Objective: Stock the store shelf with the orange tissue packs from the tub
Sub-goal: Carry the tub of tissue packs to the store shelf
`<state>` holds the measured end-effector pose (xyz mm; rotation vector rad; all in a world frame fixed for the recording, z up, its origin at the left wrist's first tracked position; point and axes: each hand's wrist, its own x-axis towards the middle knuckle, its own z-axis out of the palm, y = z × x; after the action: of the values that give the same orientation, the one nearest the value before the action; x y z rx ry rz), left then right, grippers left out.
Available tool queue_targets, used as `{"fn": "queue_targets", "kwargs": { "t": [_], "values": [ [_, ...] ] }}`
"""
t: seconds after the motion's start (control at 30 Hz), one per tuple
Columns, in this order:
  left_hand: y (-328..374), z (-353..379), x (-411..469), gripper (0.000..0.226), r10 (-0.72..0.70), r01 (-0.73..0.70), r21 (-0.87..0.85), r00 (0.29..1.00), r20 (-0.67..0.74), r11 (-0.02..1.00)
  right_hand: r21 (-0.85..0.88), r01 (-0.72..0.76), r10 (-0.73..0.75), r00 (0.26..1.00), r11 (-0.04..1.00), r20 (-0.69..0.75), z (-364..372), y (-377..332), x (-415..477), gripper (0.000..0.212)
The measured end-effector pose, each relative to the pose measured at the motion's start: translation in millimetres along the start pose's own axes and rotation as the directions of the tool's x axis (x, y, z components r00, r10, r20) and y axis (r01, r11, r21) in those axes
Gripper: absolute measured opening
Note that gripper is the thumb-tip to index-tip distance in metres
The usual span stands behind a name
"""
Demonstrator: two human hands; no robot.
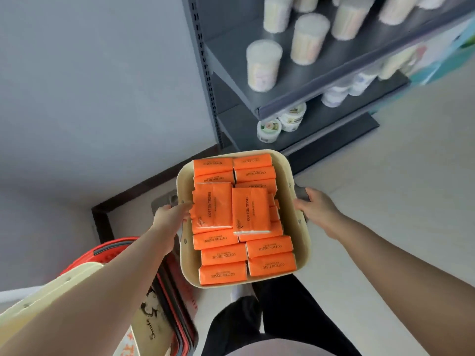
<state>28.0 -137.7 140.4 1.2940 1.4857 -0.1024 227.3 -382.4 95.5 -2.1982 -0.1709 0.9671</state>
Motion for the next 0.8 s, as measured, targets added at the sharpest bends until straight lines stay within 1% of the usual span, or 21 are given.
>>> {"fn": "queue_targets", "kwargs": {
  "t": [0.1, 0.17, 0.2, 0.27, 0.33, 0.43, 0.53, 0.63, 0.8],
  "values": [
    [8.6, 45.4, -25.8, 0.032, 0.029, -0.036, 0.070, 0.994, 0.106, 0.997, 0.071, -0.026, 0.033, 0.995, 0.997, -0.094, -39.5, 35.1, -31.7, 0.018],
    [16.3, 80.7, -41.6, 0.030, 0.052, -0.071, 0.110, 0.985, 0.167, 0.991, 0.079, -0.047, 0.059, 0.988, 0.996, -0.145, -68.3, 60.2, -49.0, 0.013],
    [20.6, 99.8, -49.9, 0.031, 0.063, -0.090, 0.130, 0.978, 0.198, 0.987, 0.095, -0.062, 0.077, 0.984, 0.994, -0.163, -83.1, 74.4, -56.0, 0.013],
    [29.0, 141.6, -66.6, 0.033, 0.091, -0.134, 0.160, 0.964, 0.251, 0.978, 0.137, -0.103, 0.130, 0.969, 0.985, -0.210, -114.5, 107.1, -67.8, 0.022],
    [37.2, 186.9, -83.8, 0.031, 0.108, -0.167, 0.193, 0.953, 0.284, 0.967, 0.176, -0.132, 0.174, 0.951, 0.976, -0.255, -146.6, 138.0, -80.0, 0.027],
    [50.9, 259.3, -114.9, 0.021, 0.118, -0.204, 0.219, 0.930, 0.349, 0.954, 0.249, -0.181, 0.253, 0.921, 0.951, -0.296, -199.4, 186.1, -93.8, 0.025],
    [65.3, 330.2, -143.7, 0.018, 0.151, -0.255, 0.244, 0.914, 0.377, 0.936, 0.337, -0.218, 0.323, 0.898, 0.916, -0.299, -255.0, 228.9, -105.9, 0.021],
    [86.7, 397.4, -170.4, 0.017, 0.191, -0.325, 0.259, 0.880, 0.434, 0.909, 0.390, -0.220, 0.364, 0.865, 0.894, -0.347, -311.9, 258.2, -114.4, 0.016],
    [129.1, 506.1, -214.3, 0.017, 0.224, -0.421, 0.291, 0.821, 0.525, 0.859, 0.488, -0.178, 0.420, 0.790, 0.855, -0.447, -404.6, 293.3, -121.9, 0.010]
  ]
}}
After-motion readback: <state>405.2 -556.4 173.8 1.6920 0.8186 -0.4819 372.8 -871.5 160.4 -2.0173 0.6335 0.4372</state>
